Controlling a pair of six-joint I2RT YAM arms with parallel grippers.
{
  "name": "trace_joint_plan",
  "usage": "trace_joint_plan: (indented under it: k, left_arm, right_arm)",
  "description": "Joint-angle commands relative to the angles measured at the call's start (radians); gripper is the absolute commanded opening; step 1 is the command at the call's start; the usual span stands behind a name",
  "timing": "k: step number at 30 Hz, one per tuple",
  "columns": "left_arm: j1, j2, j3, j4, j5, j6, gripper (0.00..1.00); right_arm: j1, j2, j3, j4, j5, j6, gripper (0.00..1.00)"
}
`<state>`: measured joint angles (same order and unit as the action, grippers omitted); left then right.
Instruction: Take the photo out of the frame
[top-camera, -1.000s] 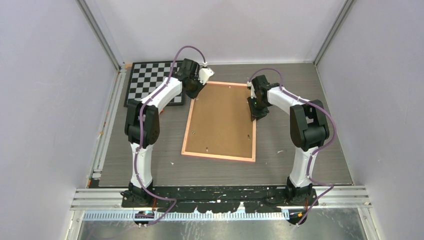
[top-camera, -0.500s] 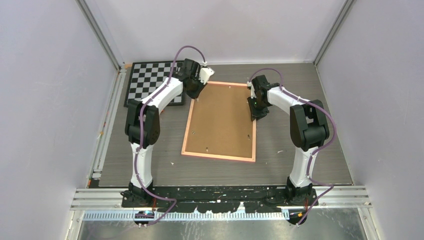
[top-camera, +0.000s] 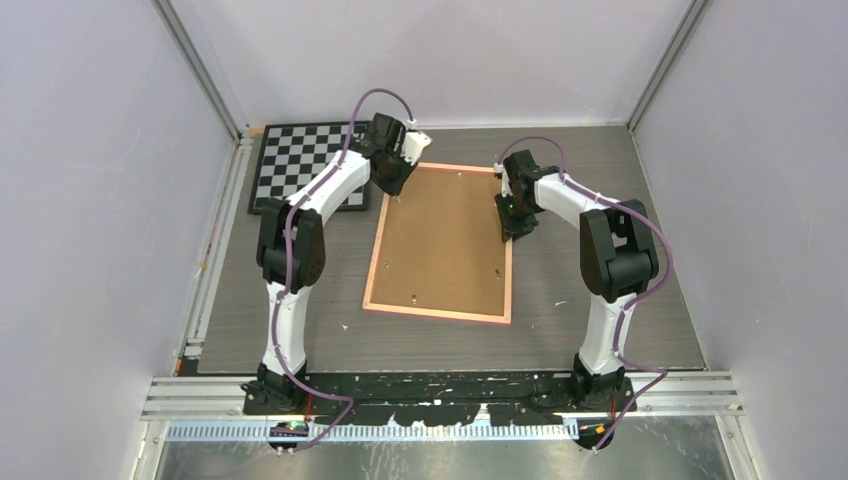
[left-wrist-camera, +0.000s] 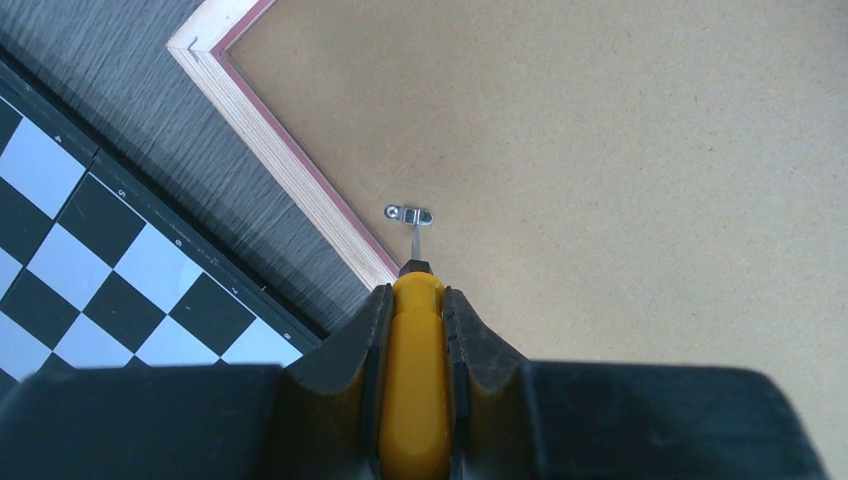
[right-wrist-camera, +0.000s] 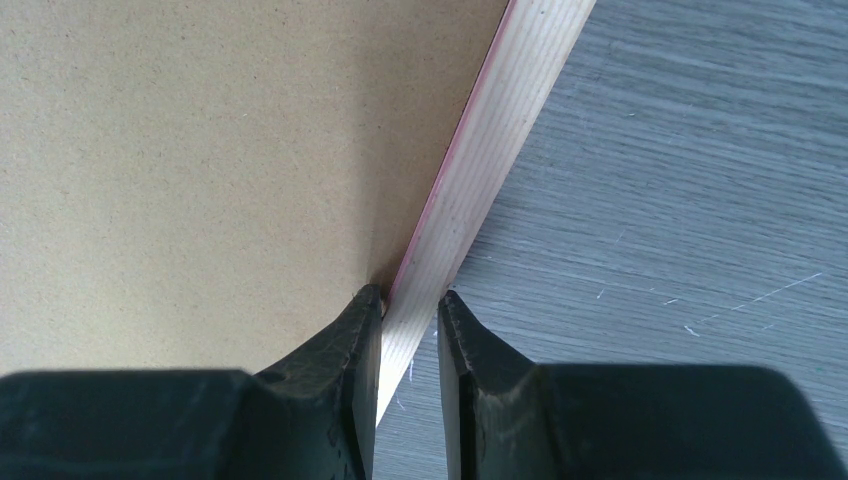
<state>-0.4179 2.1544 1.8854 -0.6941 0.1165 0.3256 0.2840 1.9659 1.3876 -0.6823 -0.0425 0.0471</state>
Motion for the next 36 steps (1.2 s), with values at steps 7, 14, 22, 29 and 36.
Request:
trace_joint_plan:
  k: [7,14,22,29,36]
  left_arm:
    - [-0.036,0.059,0.090,-0.054,0.147,-0.083,0.00]
    - [-0.036,-0.070,0.089,-0.122,0.202,-0.098,0.00]
    - [-0.010,-0.289,-0.128,-0.125,0.218,-0.079,0.00]
    - [0.034,-0.440,-0.274,-0.123,0.249,-0.073,0.00]
    - [0.055,-0.496,-0.314,-0.122,0.264,-0.087,0.00]
  right_arm:
    - [0.011,0.100,-0.043,0.049,0.008,-0.044,0.01]
    - [0.012,0.125,-0.004,0.012,-0.001,-0.070,0.01]
    - [-0.005,0.141,0.034,-0.100,-0.106,-0.200,0.01]
    - [-0.064,0.175,0.138,-0.160,0.026,-0.343,0.01]
    - [-0.164,0.274,0.421,-0.218,0.097,-0.460,0.01]
